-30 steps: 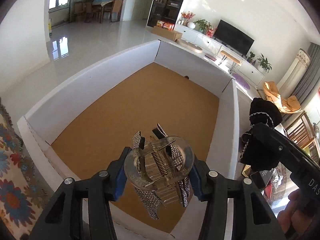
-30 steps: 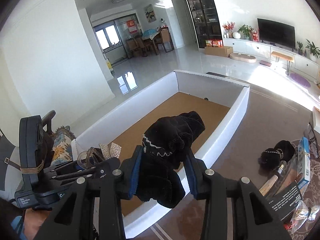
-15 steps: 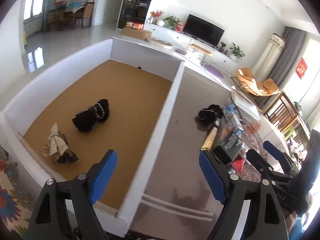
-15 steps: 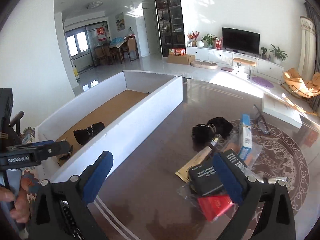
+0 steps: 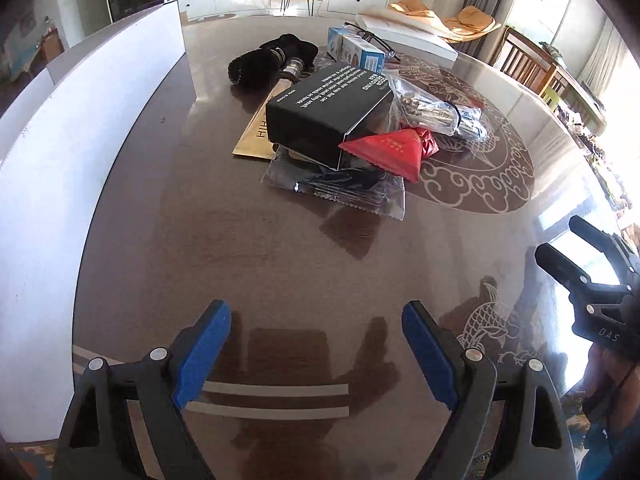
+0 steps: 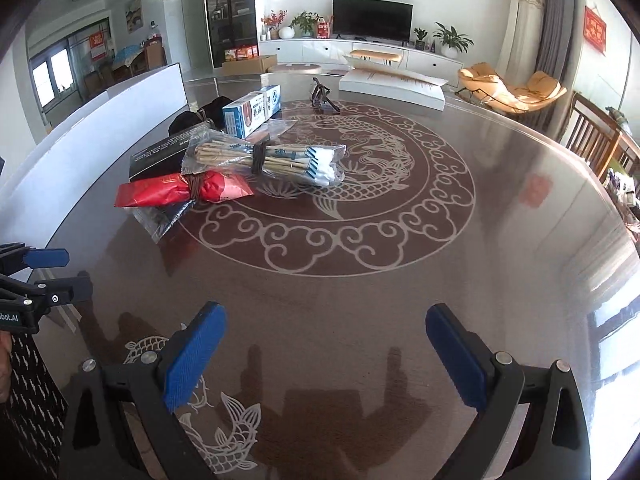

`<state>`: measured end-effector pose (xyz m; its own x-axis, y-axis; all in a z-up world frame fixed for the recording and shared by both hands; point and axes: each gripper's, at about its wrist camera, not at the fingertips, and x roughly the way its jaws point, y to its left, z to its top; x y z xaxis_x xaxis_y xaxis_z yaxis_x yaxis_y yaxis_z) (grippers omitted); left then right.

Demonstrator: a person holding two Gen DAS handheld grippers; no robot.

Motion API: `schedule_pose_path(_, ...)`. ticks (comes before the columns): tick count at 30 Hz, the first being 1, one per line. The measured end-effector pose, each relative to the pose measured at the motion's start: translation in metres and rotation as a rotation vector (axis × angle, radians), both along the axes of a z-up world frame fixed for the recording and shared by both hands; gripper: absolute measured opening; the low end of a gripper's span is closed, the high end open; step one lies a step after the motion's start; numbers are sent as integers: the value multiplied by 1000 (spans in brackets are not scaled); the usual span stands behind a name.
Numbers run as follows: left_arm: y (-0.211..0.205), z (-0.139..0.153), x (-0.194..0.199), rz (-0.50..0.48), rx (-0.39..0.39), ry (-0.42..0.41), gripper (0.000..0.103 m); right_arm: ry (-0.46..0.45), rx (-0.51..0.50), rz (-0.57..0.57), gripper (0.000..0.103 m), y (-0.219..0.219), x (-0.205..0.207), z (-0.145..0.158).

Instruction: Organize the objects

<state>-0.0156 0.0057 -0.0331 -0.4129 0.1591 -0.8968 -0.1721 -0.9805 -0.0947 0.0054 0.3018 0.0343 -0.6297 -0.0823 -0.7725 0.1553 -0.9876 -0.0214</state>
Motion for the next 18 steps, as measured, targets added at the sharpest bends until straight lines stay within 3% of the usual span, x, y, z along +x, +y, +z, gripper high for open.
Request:
schedule_pose_path(2,6,-7,-10,-20,-15,-3,87,-1,13,14,100,-6,-2,-6)
schedule_pose_path(5,17,-10,-20,-52,-104,38,91,-19,19,23,100,-15,-12,-16)
schedule_pose_path(7,21,-13,-29,-75,-96,50,102,-36,26,22,100,-18,-17,-23)
schedule_pose_path(12,22,-15,-50,-89,-77,105,103,-58,-3,-11,103,-14,-22,-30)
schedule_pose_path(15,19,-17,-54,-102,-57,180,103,-57,-1,-14,103,-14,-21,-31)
schedule_pose_path(18,16,-17,-55,-120,-48,191,103,-56,-1,-16,103,-15,-19,-30)
